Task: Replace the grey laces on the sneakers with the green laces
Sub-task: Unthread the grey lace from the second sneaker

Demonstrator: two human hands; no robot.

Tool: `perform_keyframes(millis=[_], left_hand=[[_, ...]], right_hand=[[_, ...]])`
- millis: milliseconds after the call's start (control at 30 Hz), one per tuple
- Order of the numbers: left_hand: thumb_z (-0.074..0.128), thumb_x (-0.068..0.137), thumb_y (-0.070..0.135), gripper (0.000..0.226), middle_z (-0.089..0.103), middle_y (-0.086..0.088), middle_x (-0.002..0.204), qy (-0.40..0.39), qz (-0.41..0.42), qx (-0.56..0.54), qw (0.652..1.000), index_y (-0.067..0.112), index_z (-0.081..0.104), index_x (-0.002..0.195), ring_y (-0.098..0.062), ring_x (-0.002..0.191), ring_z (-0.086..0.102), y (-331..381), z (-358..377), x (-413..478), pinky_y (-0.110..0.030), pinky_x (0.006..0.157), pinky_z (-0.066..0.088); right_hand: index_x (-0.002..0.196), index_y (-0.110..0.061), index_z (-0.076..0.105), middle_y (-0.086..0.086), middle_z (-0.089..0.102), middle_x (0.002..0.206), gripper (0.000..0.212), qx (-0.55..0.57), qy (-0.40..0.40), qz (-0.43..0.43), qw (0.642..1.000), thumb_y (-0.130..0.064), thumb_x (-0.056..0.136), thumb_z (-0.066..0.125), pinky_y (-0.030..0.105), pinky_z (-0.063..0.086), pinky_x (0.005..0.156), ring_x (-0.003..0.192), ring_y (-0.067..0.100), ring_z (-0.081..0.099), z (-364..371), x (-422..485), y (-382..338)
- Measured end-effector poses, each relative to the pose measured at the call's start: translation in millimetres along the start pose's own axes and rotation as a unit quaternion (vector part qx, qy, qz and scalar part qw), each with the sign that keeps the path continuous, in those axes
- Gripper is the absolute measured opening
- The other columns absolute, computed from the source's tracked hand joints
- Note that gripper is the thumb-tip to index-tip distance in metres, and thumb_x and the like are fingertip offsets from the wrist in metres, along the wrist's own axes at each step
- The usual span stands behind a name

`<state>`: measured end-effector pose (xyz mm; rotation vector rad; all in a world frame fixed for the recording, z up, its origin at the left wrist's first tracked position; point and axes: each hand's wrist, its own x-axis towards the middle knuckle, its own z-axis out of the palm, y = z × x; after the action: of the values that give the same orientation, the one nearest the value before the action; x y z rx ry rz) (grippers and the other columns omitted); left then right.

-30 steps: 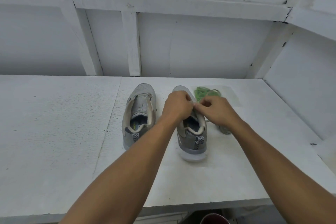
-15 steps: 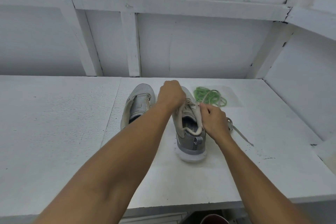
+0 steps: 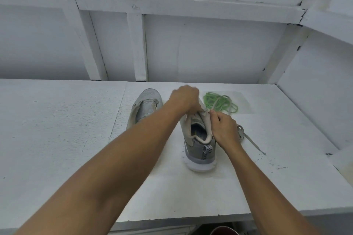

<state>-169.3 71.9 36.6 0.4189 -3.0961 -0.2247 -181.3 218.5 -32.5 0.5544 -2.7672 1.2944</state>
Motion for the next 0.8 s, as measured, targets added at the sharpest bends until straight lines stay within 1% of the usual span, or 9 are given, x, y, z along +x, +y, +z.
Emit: perform_keyframes(millis=[100,200,333,433,567,633,700,767,800], left_hand=[[0.053,0.089,0.017,0.026,0.059,-0.013,0.115,0.068,-0.074,0.026,0.995,0.008,0.058,0.113,-0.032,0.107,0.057,-24,-30,5,-0.035,0.080,0.044],[0.053,0.088,0.016,0.024,0.057,-0.013,0.116,0.060,-0.090,0.030,0.994,0.008,0.054,0.111,-0.031,0.102,0.053,-39,-40,7,-0.036,0.077,0.042],[0.055,0.091,0.026,0.038,0.056,-0.009,0.129,0.001,0.019,-0.066,0.998,0.017,0.052,0.127,-0.028,0.115,0.053,-20,-11,5,-0.039,0.093,0.047],[0.058,0.090,0.033,0.026,0.062,-0.005,0.117,-0.034,0.071,-0.045,0.996,0.021,0.061,0.113,-0.025,0.109,0.056,0,15,2,-0.038,0.092,0.049],[0.059,0.090,0.024,0.014,0.064,-0.003,0.106,0.019,0.074,-0.025,0.997,0.021,0.066,0.102,-0.020,0.093,0.056,2,14,0,-0.031,0.077,0.044],[0.056,0.090,0.017,0.018,0.063,-0.006,0.110,0.067,0.058,-0.007,0.996,0.020,0.065,0.105,-0.025,0.096,0.058,-7,0,3,-0.033,0.078,0.044],[0.052,0.090,0.012,0.023,0.060,-0.011,0.114,0.134,0.015,-0.004,0.991,0.013,0.060,0.111,-0.031,0.104,0.058,-22,-18,10,-0.038,0.083,0.047],[0.050,0.091,0.013,0.024,0.057,-0.015,0.114,0.203,-0.043,-0.012,0.978,0.006,0.054,0.113,-0.035,0.103,0.057,-41,-36,15,-0.041,0.082,0.045],[0.049,0.090,0.012,0.022,0.056,-0.016,0.112,0.214,-0.061,-0.015,0.975,0.005,0.053,0.111,-0.036,0.100,0.057,-49,-43,16,-0.040,0.080,0.044]], right_hand=[[0.056,-0.014,0.035,-0.001,0.042,0.052,0.050,0.005,-0.001,-0.001,1.000,-0.032,0.103,0.040,0.023,0.020,0.045,0.050,0.010,0.035,0,0,0],[0.056,-0.016,0.035,-0.001,0.042,0.052,0.050,0.004,0.001,0.000,1.000,-0.031,0.103,0.041,0.027,0.023,0.049,0.050,0.011,0.035,1,0,0],[0.055,-0.017,0.035,-0.002,0.042,0.053,0.050,0.009,0.001,0.000,1.000,-0.031,0.103,0.041,0.030,0.026,0.052,0.052,0.012,0.037,2,0,0],[0.055,-0.019,0.037,-0.002,0.045,0.054,0.050,0.006,0.002,0.005,1.000,-0.031,0.103,0.041,0.030,0.027,0.051,0.053,0.011,0.038,2,0,0],[0.055,-0.019,0.036,-0.003,0.044,0.054,0.049,0.005,0.004,0.001,1.000,-0.030,0.103,0.040,0.029,0.025,0.050,0.053,0.010,0.037,1,-1,0],[0.055,-0.020,0.034,-0.004,0.041,0.053,0.050,0.010,0.005,0.002,1.000,-0.030,0.103,0.041,0.028,0.024,0.049,0.052,0.010,0.037,1,-1,0],[0.056,-0.019,0.034,-0.004,0.040,0.052,0.049,0.014,0.006,0.005,1.000,-0.030,0.103,0.041,0.025,0.023,0.048,0.051,0.009,0.035,1,-1,1],[0.057,-0.017,0.035,-0.003,0.041,0.053,0.049,0.013,0.005,0.006,1.000,-0.031,0.103,0.040,0.023,0.021,0.046,0.051,0.009,0.035,1,-1,1],[0.057,-0.017,0.035,-0.003,0.041,0.053,0.049,0.011,0.005,0.006,1.000,-0.031,0.104,0.040,0.022,0.021,0.046,0.052,0.009,0.035,2,-1,1]])
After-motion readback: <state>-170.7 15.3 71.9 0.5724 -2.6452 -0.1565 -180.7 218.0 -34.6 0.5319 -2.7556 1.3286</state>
